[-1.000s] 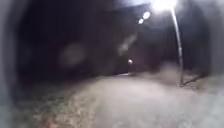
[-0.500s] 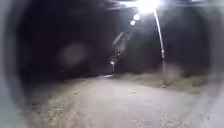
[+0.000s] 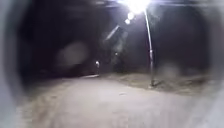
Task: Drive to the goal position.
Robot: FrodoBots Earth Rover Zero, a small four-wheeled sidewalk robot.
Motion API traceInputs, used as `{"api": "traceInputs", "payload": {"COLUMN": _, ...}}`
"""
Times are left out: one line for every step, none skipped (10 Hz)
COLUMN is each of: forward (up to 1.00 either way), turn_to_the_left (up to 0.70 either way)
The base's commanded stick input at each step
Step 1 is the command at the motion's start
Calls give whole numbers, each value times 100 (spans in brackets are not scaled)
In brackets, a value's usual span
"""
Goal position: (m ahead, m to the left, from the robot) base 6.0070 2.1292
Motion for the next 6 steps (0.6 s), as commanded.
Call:
{"api": "traceInputs", "payload": {"forward": 100, "turn_to_the_left": 14}}
{"api": "traceInputs", "payload": {"forward": 100, "turn_to_the_left": 28}}
{"api": "traceInputs", "payload": {"forward": 99, "turn_to_the_left": 22}}
{"api": "traceInputs", "payload": {"forward": 98, "turn_to_the_left": 17}}
{"api": "traceInputs", "payload": {"forward": 97, "turn_to_the_left": 11}}
{"api": "traceInputs", "payload": {"forward": 95, "turn_to_the_left": 5}}
